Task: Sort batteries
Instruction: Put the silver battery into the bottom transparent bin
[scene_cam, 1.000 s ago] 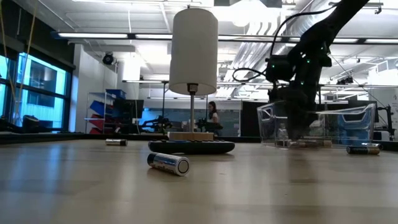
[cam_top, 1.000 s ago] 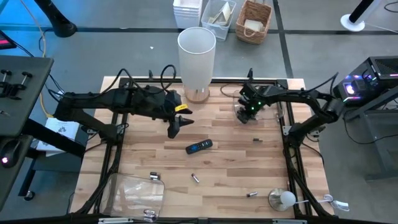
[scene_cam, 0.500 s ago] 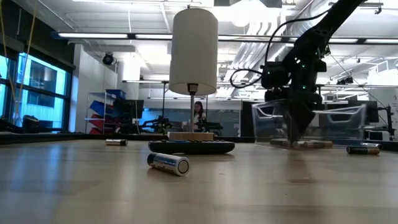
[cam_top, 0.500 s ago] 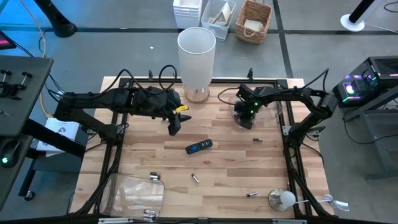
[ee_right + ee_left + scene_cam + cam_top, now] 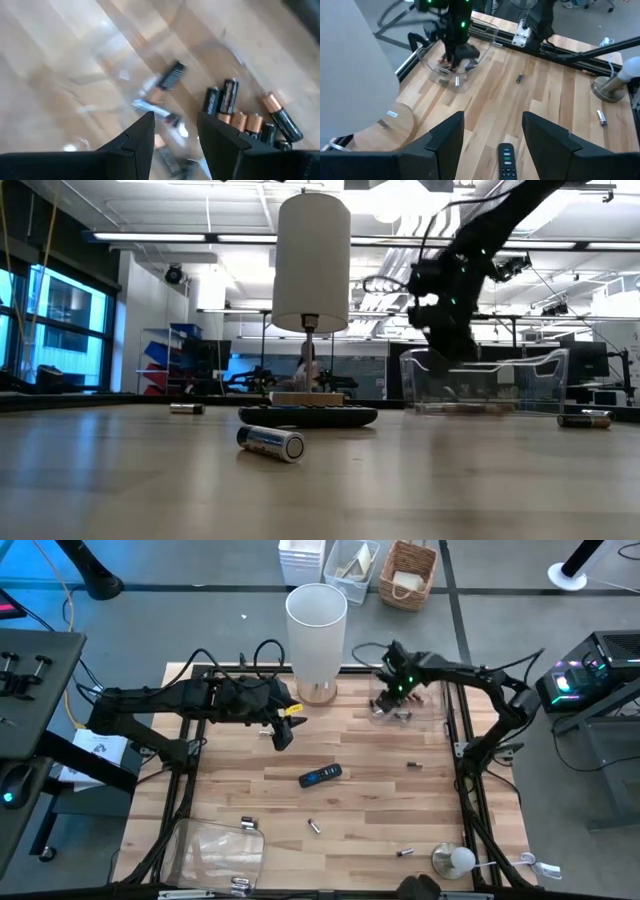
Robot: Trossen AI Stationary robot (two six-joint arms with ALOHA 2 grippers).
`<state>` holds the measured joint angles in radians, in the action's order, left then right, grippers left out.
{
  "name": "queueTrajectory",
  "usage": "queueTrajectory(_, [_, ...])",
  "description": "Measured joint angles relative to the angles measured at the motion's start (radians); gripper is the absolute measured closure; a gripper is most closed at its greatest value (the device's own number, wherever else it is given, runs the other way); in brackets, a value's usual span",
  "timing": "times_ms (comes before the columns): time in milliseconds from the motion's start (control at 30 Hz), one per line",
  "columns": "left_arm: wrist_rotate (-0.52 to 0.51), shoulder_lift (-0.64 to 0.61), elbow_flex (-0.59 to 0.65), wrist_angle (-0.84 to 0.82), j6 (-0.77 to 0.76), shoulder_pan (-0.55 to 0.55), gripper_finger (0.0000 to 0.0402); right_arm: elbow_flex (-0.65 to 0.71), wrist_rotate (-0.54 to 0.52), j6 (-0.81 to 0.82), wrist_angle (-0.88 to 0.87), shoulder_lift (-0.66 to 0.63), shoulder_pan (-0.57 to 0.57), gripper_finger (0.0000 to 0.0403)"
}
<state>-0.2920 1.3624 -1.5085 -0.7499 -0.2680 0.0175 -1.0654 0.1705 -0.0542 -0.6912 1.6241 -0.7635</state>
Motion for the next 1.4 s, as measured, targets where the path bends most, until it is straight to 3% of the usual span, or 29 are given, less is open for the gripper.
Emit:
queueTrajectory(133, [-0.002,0.000,0.000,-0.006,-0.008,-0.009,0.0209,-0.093,0.106,0.004,-0.095,-0.002,-0.019,0.0258])
queueTrajectory(333, [-0.001,0.000,0.000,-0.014,-0.017,-0.011,0.0209,-0.064,0.117,0.030,-0.099,0.002,-0.012,0.0258])
queueTrajectory(500, [0.000,0.000,0.000,-0.013,-0.019,-0.011,0.0209,0.017,0.051,-0.251,-0.001,0.019,0.027,0.0258])
queueTrajectory(667, [0.001,0.000,0.000,-0.015,-0.058,-0.011,0.0209,0.073,0.035,-0.371,0.141,0.045,0.030,0.0258])
queueTrajectory(967, [-0.003,0.000,0.000,-0.078,-0.098,-0.010,0.0209,0.082,0.086,-0.628,0.120,0.159,0.040,0.0263])
queueTrajectory(1100, [-0.006,0.000,0.000,-0.078,-0.098,-0.010,0.0209,0.082,0.095,-0.656,0.121,0.182,0.044,0.0289])
queueTrajectory(1267, [-0.010,0.000,0.000,-0.077,-0.098,-0.010,0.0209,0.082,0.075,-0.661,0.118,0.193,0.044,0.0372])
queueTrajectory(1400, [-0.035,0.000,0.000,-0.077,-0.097,-0.010,0.0209,0.081,0.044,-0.654,0.114,0.191,0.045,0.0370])
